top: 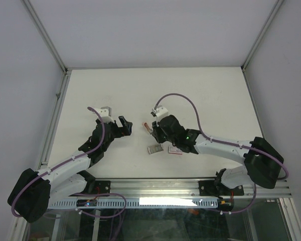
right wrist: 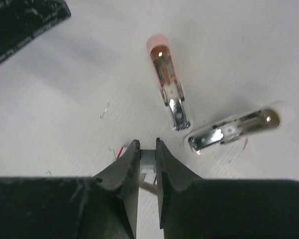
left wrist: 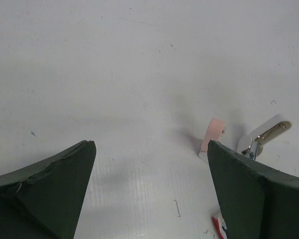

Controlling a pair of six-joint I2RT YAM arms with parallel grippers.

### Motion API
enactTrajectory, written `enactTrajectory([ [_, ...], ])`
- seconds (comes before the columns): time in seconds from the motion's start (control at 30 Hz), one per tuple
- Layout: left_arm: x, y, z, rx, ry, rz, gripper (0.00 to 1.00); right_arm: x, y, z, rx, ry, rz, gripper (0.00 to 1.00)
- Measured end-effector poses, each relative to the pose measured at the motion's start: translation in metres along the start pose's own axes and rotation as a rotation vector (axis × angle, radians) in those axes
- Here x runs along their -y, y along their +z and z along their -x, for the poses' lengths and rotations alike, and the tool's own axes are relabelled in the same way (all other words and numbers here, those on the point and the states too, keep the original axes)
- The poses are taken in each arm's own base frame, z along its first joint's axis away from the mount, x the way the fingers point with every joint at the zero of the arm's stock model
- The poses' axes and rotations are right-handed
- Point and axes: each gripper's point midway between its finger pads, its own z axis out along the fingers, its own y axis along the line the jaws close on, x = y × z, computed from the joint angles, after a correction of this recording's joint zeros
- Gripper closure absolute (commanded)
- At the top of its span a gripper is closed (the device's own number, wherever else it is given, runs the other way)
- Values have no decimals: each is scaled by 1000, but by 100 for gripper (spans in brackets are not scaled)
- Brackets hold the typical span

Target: Load the staples into the stapler

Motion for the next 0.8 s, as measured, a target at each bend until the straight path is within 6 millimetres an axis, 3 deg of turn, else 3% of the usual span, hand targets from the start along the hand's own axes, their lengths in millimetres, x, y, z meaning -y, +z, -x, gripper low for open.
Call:
enactTrajectory([
  [0.17,0,0,0,5,-2,-4,1,13,19,25,77,-44,46,83],
  [0.47,5,0,1,2,-4,-24,1,19,57,-9,-12,-181,56,83],
  [0.8,5,0,0,1,-4,-27,1,17,62,3,37,-219,61,83],
])
